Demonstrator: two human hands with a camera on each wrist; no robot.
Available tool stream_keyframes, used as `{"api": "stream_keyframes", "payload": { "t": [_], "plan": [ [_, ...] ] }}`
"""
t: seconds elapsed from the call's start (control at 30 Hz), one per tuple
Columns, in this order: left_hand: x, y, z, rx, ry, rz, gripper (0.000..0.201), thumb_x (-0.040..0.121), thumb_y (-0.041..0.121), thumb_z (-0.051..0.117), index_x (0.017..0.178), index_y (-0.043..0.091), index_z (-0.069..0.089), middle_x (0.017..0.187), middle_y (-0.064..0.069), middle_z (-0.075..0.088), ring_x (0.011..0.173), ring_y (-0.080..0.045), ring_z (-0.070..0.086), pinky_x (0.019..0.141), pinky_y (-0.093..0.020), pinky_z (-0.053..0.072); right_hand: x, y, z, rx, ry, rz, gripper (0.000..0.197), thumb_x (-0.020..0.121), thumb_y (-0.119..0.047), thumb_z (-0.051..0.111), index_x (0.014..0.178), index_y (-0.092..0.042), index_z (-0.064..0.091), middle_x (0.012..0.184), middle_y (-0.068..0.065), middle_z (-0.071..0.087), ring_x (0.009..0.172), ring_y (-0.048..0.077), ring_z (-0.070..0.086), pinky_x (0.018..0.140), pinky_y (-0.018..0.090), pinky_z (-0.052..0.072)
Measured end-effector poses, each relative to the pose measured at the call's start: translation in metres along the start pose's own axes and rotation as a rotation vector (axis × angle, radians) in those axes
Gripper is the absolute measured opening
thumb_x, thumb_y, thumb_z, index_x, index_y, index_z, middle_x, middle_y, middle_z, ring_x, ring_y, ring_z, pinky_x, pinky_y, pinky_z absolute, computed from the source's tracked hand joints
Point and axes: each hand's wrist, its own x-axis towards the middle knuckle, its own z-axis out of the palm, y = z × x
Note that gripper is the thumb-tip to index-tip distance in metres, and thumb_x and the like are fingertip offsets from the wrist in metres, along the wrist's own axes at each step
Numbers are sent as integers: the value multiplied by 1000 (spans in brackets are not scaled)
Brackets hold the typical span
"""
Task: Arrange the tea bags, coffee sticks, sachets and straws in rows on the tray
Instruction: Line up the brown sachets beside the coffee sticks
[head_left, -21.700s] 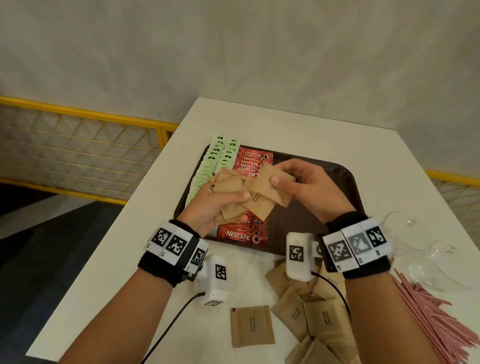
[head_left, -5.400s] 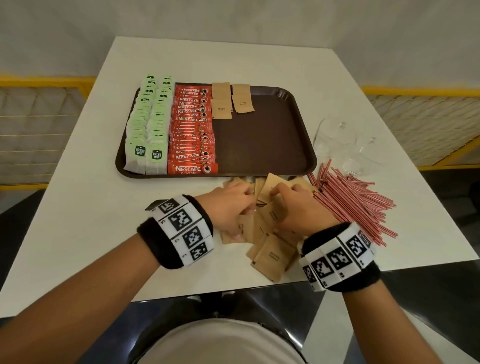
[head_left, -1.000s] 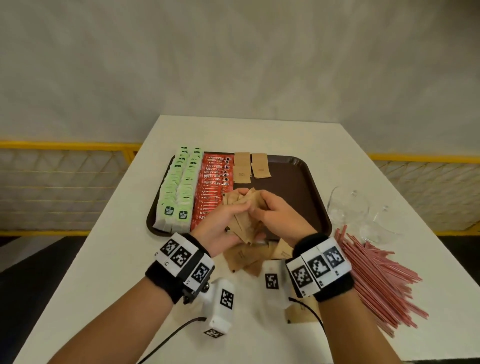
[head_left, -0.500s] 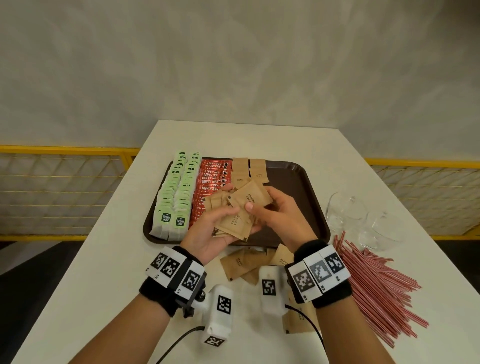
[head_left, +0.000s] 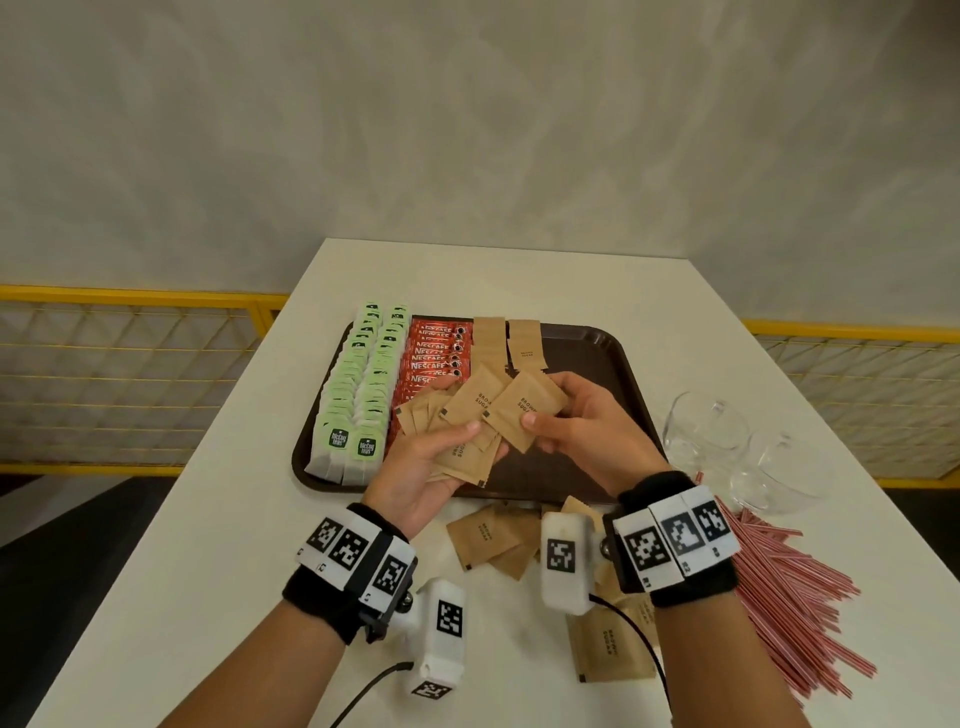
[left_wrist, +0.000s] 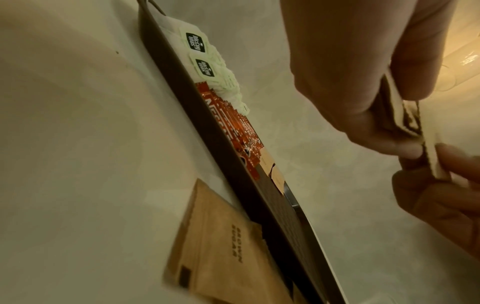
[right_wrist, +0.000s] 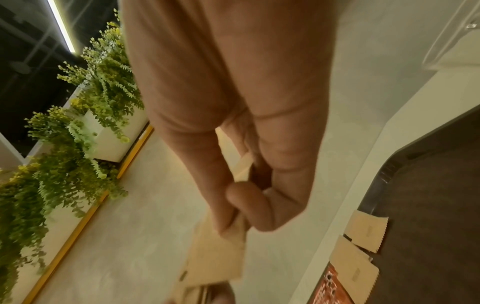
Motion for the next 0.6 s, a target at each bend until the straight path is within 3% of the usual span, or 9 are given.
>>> {"api": "stream_keyframes", "payload": {
  "t": [0.13,0.27,0.37,0.5,0.6],
  "plan": [
    [5,-1,-5,-30,59,46,41,81,-11,49,100,25,55,99,-6,72,93,-21,69,81,-43,54,5,-5,-10,-12,-43,46,31,89,6,52,107,-19,53,95,0,63,68,6,57,55,18,43],
    [7,-4,4,5,29,56,47,84,-15,45,90,27,67,92,-3,73,85,-16,70,68,-31,59,15,-2,-1,-86,-102,75,28,89,-2,57,109,-20,52,106,4,64,82,13,60,59,21,43],
    [9,-5,5,-24,35,62,46,84,-12,47,84,28,70,93,-4,73,84,-17,69,63,-31,58,20,0,2,-52,-62,71,24,88,-2,59,105,-17,52,108,5,63,88,15,62,56,17,45],
    [12,-6,2,-15,75,62,33,80,-7,54,95,22,60,99,-8,71,87,-19,69,61,-32,57,23,-3,-2,-106,-33,63,31,85,-1,62,109,-15,51,114,5,63,100,18,64,67,22,52],
    [15,-10,3,11,117,35,33,85,-7,52,102,18,65,100,-7,71,89,-19,68,64,-31,56,25,4,5,91,66,51,41,80,-1,68,118,-8,53,111,8,67,98,20,66,75,27,56]
  ]
}}
